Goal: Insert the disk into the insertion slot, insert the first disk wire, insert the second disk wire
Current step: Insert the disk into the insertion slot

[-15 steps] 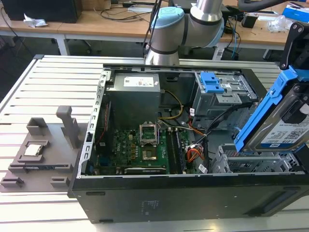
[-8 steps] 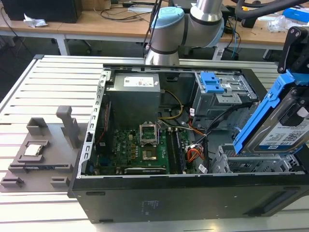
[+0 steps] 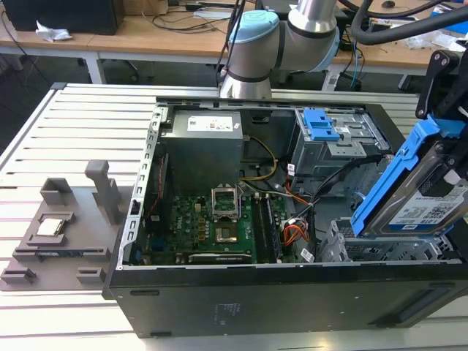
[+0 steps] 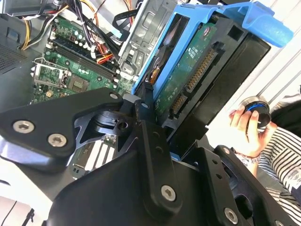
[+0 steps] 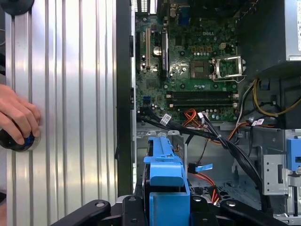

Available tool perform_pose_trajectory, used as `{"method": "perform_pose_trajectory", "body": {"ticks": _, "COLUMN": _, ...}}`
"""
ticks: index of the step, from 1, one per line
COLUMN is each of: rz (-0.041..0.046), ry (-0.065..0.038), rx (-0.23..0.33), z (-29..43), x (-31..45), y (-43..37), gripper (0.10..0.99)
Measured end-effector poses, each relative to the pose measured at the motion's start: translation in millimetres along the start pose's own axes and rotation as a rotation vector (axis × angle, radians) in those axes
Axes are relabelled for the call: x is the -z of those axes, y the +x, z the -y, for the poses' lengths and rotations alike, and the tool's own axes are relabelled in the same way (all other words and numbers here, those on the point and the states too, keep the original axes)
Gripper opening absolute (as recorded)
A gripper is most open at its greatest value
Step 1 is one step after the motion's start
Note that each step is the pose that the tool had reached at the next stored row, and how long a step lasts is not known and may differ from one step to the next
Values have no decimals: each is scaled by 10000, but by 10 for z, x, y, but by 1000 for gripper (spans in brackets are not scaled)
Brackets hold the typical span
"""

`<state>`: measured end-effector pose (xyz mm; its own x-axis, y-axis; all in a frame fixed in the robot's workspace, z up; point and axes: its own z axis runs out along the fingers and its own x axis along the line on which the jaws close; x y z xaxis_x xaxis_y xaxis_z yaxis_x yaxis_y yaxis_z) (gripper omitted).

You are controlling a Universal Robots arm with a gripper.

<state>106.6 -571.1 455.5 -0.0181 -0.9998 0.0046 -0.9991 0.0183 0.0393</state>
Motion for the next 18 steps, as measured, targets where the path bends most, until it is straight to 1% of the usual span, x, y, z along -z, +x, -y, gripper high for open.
{"method": "perform_pose_trajectory", "body": {"ticks": 5, "rz": 1, "ry": 0, "rx": 0, "z": 2, "x": -54, "y": 0, "gripper": 361}}
{"method": "perform_pose_trajectory", "body": {"ticks": 18, "rz": 0, "ry": 0, "rx": 1, "z": 6, "x": -133, "y": -1, "gripper": 361}}
